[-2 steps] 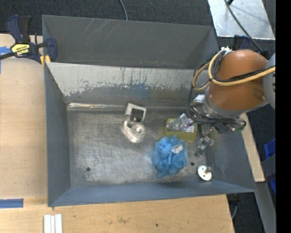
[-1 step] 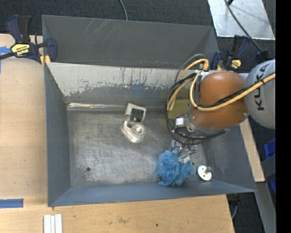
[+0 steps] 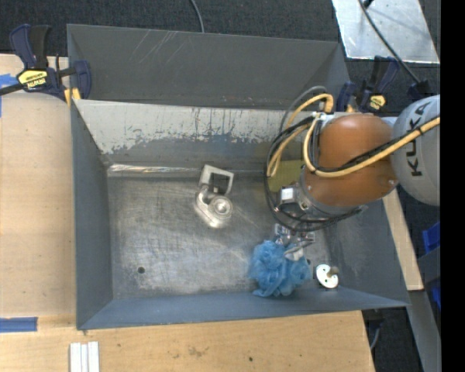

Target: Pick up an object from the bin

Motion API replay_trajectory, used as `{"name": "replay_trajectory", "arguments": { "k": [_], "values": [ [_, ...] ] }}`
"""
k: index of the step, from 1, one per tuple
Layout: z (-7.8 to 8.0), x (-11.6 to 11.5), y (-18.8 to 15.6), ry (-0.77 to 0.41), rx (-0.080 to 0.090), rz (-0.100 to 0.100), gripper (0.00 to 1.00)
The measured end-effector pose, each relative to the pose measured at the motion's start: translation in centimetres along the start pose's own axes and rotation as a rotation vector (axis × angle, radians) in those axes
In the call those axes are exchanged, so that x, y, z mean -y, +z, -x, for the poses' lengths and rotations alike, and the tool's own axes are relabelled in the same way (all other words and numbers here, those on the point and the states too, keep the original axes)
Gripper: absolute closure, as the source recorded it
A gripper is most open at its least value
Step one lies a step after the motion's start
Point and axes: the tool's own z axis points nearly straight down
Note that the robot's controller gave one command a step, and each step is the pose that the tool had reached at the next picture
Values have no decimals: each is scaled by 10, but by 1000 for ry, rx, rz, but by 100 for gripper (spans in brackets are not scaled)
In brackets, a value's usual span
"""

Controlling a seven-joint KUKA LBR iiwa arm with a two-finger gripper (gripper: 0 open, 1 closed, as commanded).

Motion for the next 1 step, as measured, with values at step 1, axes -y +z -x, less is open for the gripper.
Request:
{"name": "replay_trajectory", "arguments": {
  "k": [1],
  "values": [
    [5, 11, 1, -58, -6, 16, 100]
  ]
}}
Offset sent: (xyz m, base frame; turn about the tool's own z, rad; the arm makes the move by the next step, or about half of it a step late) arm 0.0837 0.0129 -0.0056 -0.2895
